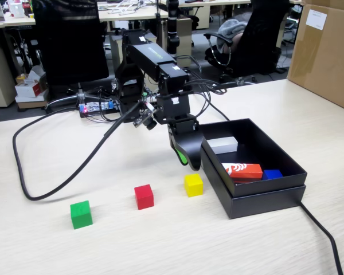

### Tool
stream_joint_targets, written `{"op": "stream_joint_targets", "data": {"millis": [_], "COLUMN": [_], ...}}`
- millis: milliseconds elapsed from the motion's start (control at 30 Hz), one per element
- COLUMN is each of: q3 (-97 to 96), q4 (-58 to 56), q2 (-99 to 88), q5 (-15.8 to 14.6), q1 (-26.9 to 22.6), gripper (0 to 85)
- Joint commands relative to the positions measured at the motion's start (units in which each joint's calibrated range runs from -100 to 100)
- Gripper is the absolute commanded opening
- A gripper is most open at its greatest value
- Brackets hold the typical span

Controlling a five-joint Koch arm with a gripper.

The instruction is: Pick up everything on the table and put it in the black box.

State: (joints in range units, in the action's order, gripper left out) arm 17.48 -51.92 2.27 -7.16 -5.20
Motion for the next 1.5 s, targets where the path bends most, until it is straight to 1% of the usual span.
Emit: {"op": "stream_joint_targets", "data": {"millis": [0,333,567,967,1233,1333,1400,1467], "q3": [4.5,5.7,9.9,10.5,10.2,10.1,9.9,9.7], "q4": [-0.3,-0.3,-0.2,-0.2,-0.2,-0.2,-0.2,-0.2], "q2": [0.7,5.9,11.2,13.9,14.4,14.4,14.3,14.0], "q5": [0.0,0.1,0.0,0.0,0.1,0.3,0.5,0.6], "q1": [-0.4,-1.0,-1.0,-0.6,-0.2,-0.1,-0.1,-0.1], "gripper": [48.5,49.5,49.6,50.4,46.3,39.1,37.0,32.6]}}
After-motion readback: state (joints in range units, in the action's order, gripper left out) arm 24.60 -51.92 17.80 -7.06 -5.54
